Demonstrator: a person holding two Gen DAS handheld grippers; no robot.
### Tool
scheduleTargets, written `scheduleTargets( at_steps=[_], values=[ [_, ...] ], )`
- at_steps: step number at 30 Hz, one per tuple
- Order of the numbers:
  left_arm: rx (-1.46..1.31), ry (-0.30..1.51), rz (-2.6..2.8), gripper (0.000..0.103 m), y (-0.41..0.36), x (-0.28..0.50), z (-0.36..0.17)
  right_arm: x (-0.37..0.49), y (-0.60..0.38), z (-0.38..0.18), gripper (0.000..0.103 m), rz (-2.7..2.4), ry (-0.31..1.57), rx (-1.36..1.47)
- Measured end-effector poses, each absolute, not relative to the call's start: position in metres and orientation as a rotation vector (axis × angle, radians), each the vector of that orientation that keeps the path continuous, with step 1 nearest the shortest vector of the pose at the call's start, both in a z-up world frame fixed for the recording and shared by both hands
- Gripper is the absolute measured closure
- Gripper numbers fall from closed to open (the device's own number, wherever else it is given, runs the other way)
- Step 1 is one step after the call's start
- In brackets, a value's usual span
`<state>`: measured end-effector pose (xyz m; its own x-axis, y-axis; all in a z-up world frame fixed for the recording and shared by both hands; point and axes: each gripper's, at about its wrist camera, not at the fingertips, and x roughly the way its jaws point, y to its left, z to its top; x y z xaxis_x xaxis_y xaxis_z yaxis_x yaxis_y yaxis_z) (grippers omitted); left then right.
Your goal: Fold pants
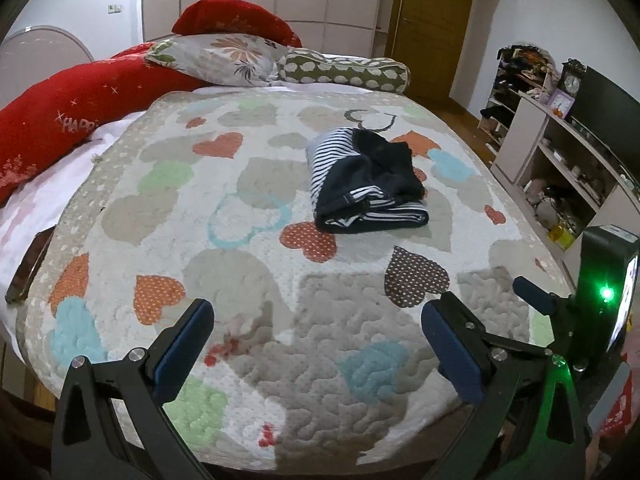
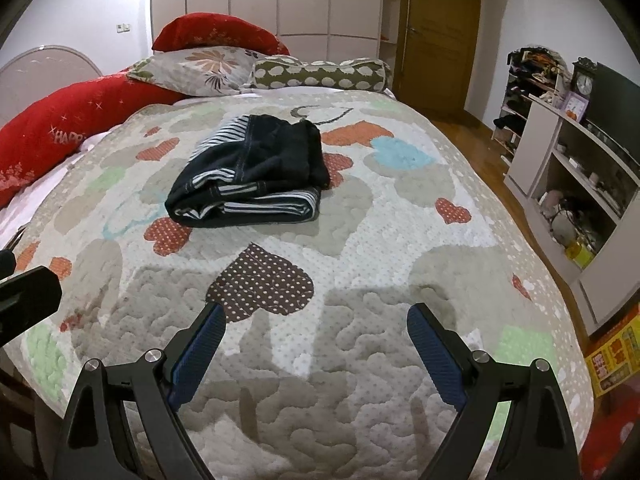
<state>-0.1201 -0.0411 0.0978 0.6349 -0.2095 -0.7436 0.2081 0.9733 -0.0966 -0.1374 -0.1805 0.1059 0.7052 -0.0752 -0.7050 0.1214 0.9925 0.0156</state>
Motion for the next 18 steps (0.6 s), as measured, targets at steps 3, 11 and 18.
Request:
scheduleTargets(
  at_steps=[3,11,18],
  values=[
    [0.008,0.853,-0.239,0.0,-0.0434,-0.1204,0.097,-0.1373,-0.1814,0.1044,0.009,-0.109,0.785,0.064],
    [0.006,0.852,-0.237,0.0,-0.0438,-0.1207,0.0967,-0.137,-0.1826,0.1006,0.009,-0.112,0.799,0.075],
    [0.0,0.866,-0.239,0.0,-0.0451,-0.1206,0.0931,-0.1378,-0.1777,0.0984,0.009,-0.102,0.8,0.064]
  ],
)
